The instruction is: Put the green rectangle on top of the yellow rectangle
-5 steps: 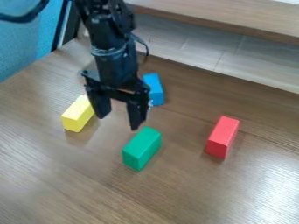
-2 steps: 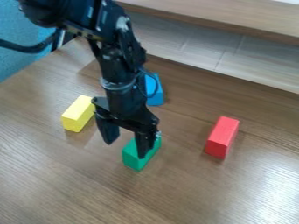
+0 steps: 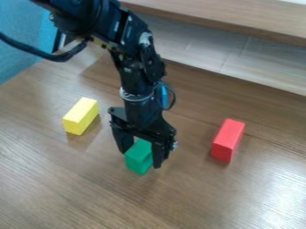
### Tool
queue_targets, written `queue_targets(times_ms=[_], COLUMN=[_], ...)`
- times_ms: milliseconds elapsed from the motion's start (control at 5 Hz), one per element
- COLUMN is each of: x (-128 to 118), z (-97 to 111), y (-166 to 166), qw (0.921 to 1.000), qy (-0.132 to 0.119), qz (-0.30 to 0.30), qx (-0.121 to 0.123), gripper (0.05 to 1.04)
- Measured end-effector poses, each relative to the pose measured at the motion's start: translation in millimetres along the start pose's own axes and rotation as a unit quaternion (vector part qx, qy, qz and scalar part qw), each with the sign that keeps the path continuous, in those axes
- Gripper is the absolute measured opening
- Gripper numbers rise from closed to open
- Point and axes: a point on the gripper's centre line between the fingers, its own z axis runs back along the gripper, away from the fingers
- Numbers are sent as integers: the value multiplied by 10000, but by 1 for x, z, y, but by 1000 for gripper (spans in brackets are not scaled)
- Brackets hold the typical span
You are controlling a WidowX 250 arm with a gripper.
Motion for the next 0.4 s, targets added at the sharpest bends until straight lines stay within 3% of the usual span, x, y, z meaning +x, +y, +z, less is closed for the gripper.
queue_targets(times_ms=[400], x=[8], z=[-5], y=[2], qw=[9999], qy=[-1], qz=[95], qx=[78], gripper=[967])
